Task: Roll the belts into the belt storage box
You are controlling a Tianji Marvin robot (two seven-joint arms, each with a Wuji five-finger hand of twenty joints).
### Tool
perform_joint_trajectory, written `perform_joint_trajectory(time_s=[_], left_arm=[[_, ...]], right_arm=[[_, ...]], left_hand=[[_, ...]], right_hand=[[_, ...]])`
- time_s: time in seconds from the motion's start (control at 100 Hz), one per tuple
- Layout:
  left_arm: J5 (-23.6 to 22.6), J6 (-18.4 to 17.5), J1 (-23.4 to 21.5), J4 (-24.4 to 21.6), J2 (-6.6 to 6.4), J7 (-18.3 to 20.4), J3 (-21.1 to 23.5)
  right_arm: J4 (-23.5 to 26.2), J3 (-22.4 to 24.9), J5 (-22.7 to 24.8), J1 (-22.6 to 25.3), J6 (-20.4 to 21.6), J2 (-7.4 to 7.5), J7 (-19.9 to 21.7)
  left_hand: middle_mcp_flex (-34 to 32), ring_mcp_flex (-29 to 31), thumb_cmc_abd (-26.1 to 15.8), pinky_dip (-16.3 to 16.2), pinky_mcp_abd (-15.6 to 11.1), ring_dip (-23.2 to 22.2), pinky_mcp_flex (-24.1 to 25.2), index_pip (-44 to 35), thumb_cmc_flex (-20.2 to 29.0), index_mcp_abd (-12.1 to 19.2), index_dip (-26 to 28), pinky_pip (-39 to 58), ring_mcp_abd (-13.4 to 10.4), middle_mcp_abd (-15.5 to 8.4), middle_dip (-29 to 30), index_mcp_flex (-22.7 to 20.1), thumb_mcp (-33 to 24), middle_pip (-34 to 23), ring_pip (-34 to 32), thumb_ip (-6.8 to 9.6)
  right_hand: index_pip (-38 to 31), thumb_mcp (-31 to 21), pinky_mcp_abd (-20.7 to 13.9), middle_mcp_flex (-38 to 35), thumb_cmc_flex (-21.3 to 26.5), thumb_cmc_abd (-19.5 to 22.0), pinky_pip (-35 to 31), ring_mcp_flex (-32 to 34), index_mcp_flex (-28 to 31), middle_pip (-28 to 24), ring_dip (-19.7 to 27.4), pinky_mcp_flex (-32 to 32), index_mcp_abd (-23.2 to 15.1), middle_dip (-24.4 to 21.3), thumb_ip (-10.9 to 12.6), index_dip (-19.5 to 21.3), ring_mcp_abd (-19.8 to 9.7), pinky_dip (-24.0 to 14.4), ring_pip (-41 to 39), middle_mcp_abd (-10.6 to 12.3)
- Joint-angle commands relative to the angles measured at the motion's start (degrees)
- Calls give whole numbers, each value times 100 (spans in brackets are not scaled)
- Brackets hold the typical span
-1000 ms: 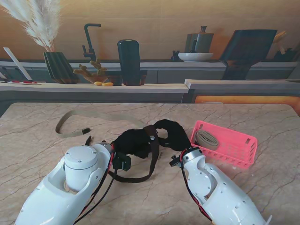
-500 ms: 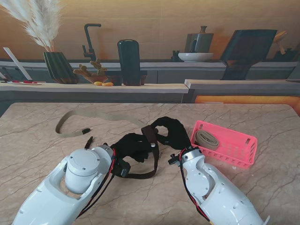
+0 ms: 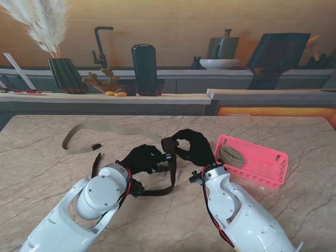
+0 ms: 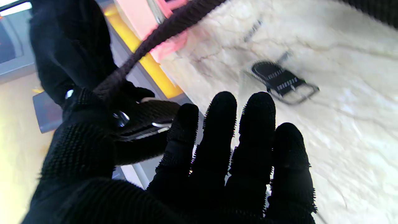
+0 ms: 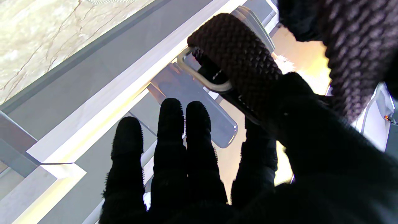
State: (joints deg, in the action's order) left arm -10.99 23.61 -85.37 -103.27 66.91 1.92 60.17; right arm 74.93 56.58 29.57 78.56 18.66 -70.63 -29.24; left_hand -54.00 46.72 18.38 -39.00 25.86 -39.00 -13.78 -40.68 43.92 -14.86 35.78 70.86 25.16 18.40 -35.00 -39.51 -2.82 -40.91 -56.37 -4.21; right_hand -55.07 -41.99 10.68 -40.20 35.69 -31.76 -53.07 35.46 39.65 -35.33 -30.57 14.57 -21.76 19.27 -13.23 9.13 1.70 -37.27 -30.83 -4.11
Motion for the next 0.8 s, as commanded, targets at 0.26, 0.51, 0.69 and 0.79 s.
perform_joint_trajectory(time_s=[0.26, 0.51, 0.69, 0.79], left_arm=[[-251, -456, -121, 236, 54, -438, -37], [144, -1509, -140, 632, 127, -698, -46], [-214, -1939, -38, 920, 133, -896, -154], [-394, -2207, 17, 1072, 121, -951, -202]], right_arm=[[71, 11, 20, 30, -30, -45, -76], [97, 28, 18, 38, -29, -47, -90], [118, 49, 27, 50, 0, -43, -94], [132, 57, 6, 54, 15, -45, -83]], left_hand=[[2322, -1718, -287, 420, 29, 243, 950, 1935, -265, 41, -958, -809, 124, 73, 782, 1522, 328, 1815, 1536, 263], [3699, -3347, -224, 1367, -995, 1226, 1550, 2684, -358, 481, -1533, -2469, -801, -284, 1631, 2209, 309, 2889, 3779, 293], [4310, -3800, -144, 1923, -1579, 1765, 1712, 2986, -525, 445, -2127, -3563, -1038, -283, 2169, 2657, 260, 3095, 4341, 295], [4479, -3971, -54, 2280, -1779, 1954, 1685, 3024, -625, 425, -2393, -4045, -1124, -276, 2502, 2869, 190, 3315, 4464, 295]], right_hand=[[-689, -129, -152, 142, 294, 514, -186, -192, 307, -132, -6, -100, -484, 52, 195, 139, -91, -18, -68, 97], [-689, -121, -155, 144, 303, 521, -194, -194, 301, -140, 2, -104, -473, 52, 195, 141, -81, -4, -75, 89], [-695, -123, -149, 138, 314, 515, -199, -188, 308, -142, 6, -100, -473, 50, 199, 147, -83, 4, -78, 86], [-696, -129, -147, 140, 317, 512, -201, -190, 312, -137, 10, -101, -450, 46, 202, 147, -87, 10, -75, 88]])
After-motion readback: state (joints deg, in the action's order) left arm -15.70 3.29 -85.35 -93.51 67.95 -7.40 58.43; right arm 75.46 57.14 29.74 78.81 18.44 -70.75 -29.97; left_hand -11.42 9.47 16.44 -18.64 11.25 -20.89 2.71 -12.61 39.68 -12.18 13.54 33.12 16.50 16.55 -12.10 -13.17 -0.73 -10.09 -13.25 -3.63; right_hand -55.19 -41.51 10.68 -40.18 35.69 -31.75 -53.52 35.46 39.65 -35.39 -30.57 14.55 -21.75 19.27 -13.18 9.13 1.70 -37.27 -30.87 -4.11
